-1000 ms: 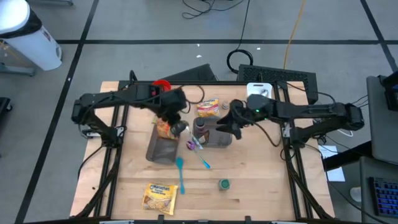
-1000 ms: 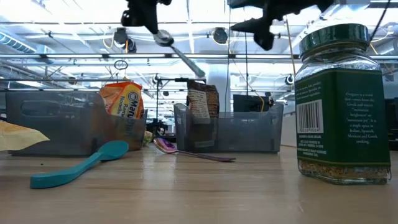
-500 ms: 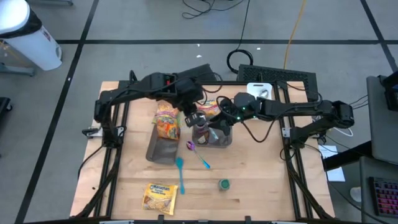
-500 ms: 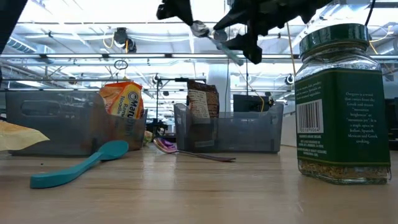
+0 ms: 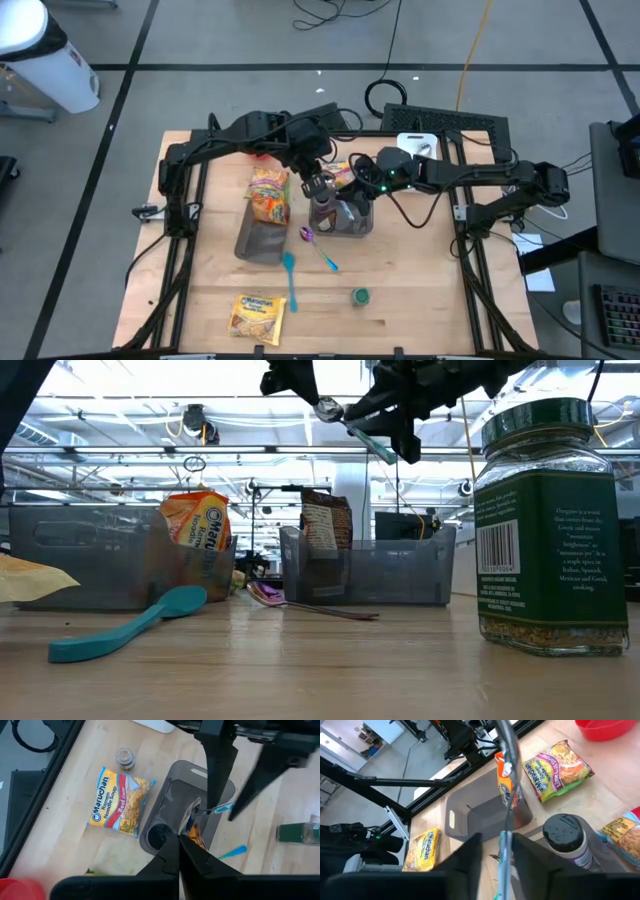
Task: Pick & Place Food Item
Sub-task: Put the blue patterned spoon into the white bin
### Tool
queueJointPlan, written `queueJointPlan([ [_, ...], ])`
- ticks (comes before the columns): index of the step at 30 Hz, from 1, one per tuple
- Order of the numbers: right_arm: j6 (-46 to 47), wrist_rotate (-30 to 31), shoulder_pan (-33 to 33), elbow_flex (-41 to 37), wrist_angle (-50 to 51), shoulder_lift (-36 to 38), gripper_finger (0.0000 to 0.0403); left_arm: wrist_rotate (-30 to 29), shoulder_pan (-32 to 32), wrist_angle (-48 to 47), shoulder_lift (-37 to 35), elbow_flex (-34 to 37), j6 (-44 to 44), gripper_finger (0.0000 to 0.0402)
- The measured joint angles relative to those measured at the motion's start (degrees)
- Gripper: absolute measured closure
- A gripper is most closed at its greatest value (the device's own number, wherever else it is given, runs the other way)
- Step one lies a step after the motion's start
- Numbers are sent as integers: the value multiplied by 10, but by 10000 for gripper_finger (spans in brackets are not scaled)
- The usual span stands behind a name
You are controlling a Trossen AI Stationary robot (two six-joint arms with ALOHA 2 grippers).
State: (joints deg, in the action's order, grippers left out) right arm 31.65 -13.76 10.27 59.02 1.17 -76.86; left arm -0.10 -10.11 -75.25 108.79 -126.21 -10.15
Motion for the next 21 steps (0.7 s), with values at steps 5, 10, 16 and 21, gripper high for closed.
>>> queueJointPlan([
  [5, -11, -18, 15, 0, 0, 0, 389, 1, 0, 16, 0, 0, 1, 401],
  [10, 0, -30, 29, 0, 3, 0, 384, 1, 0, 25, 0, 0, 5, 401],
  [16, -10, -31, 32, 0, 3, 0, 395, 0, -3, 32, 0, 0, -1, 398],
  [21, -10, -30, 32, 0, -1, 0, 398, 4, -11, 53, 0, 0, -4, 379],
])
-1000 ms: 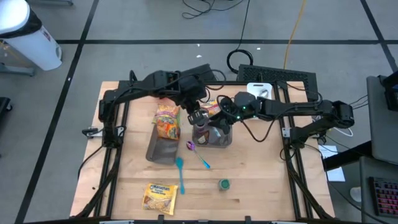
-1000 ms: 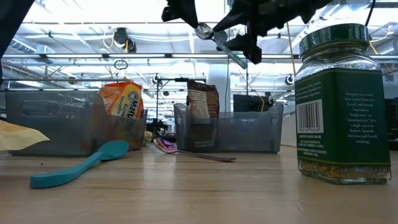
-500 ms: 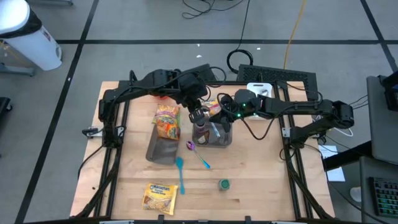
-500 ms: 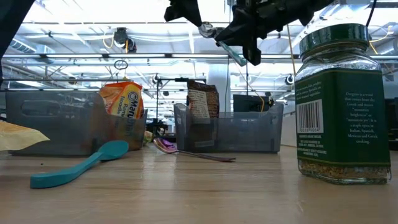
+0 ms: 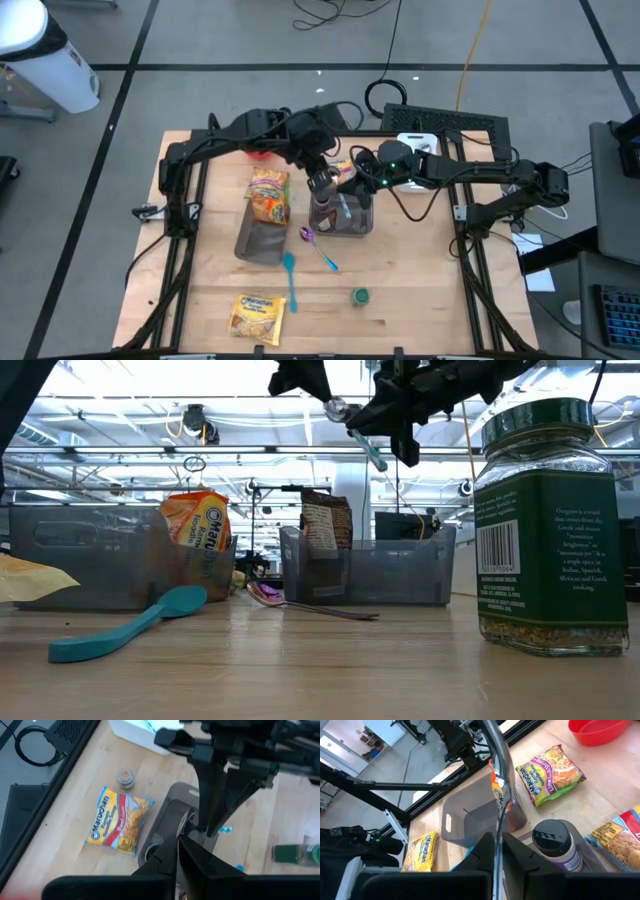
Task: Pick & Place Food Item
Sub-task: Put the blue patterned spoon into the white bin
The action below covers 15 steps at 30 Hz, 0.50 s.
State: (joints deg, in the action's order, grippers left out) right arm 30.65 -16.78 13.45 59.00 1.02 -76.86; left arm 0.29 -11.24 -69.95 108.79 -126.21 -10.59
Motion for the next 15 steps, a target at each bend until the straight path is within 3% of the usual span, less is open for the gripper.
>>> queueJointPlan([
  [8, -3, 1, 0, -1, -3, 23, 398, 67, -27, 40, 0, 0, 19, 350],
  [15, -13, 2, 19, -1, 14, 52, 402, 96, -50, 93, 0, 0, 37, 291],
])
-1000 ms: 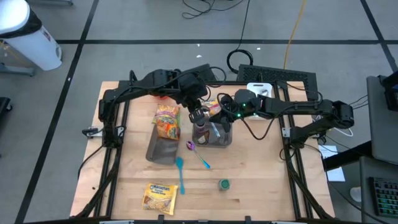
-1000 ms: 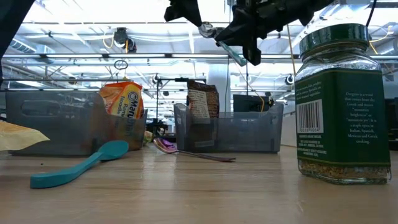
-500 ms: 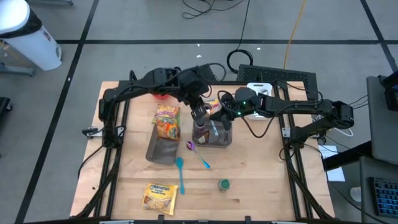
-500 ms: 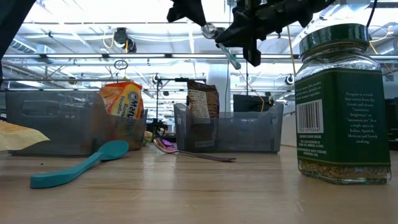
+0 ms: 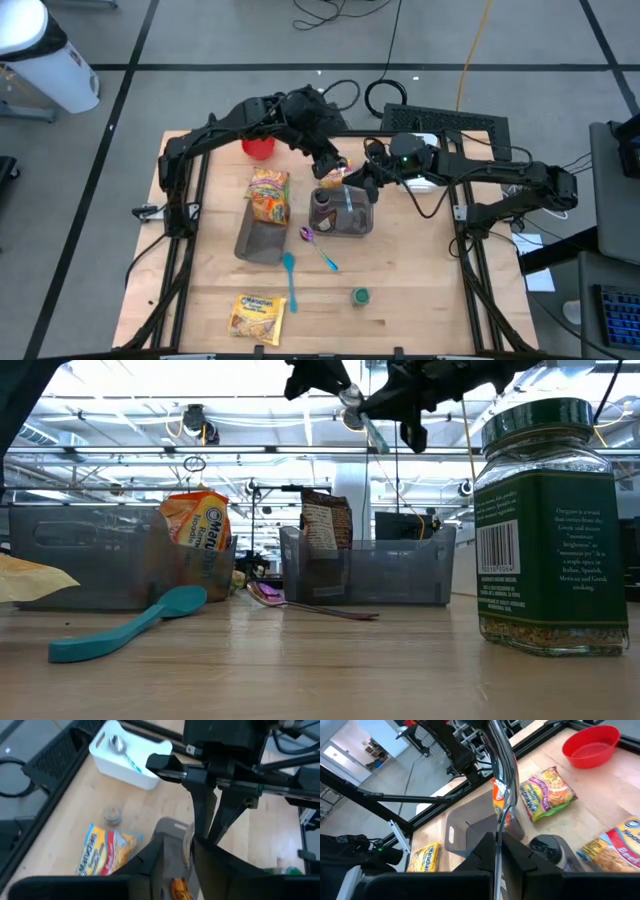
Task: Pick & Place Food Item
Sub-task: Put the blue patterned spoon into the white bin
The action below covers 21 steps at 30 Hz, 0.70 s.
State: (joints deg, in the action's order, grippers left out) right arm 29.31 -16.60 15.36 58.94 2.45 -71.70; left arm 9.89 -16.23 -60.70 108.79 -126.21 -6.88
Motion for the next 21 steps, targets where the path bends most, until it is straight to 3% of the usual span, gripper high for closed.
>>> queueJointPlan([
  [10, -20, 20, 53, 0, 89, 56, 398, 0, -49, 71, -32, 0, 27, 234],
  [21, -5, 103, 100, 0, 145, 134, 401, 23, -84, 67, -125, 0, -3, 244],
])
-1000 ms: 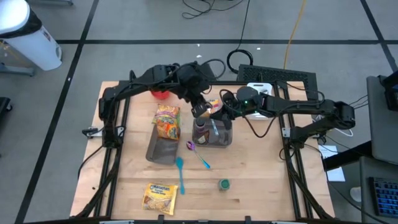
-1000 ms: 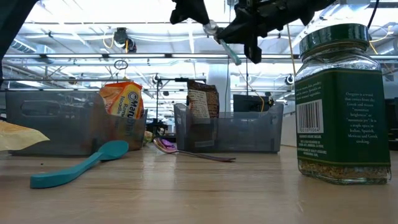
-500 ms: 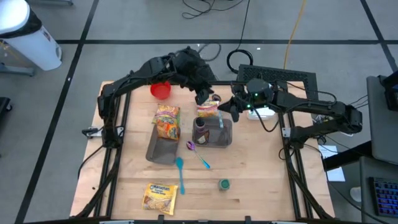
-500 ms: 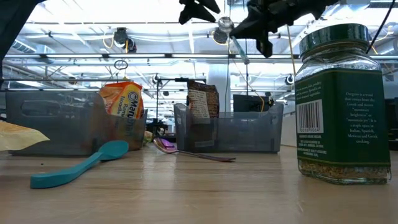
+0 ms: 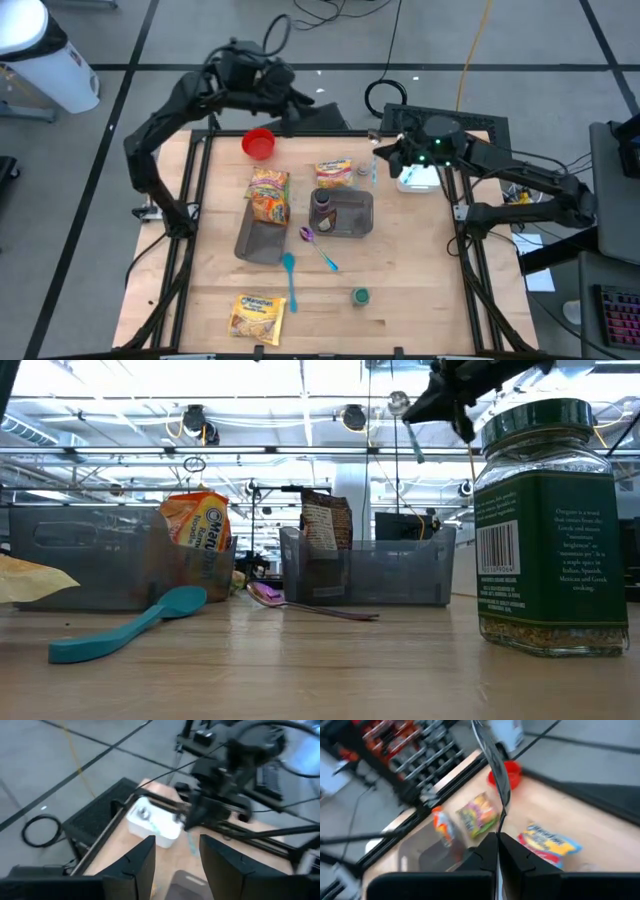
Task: Pick & Place Food Item
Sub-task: Put the blue patterned spoon into the white bin
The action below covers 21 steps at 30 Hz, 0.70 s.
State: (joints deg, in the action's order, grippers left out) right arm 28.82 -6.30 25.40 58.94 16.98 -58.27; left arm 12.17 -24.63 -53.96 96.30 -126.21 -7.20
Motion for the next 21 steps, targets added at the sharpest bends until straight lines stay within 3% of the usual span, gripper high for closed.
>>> queueJointPlan([
  [8, 44, 109, 2, 0, 1, 49, 402, 45, 87, 45, -2, 29, 7, 245],
  [14, 69, 189, -40, 0, -4, 61, 402, 63, 147, 151, -13, 157, -11, 245],
  [21, 101, 288, -112, -20, -27, 59, 403, 88, 158, 334, -105, 341, -89, 245],
])
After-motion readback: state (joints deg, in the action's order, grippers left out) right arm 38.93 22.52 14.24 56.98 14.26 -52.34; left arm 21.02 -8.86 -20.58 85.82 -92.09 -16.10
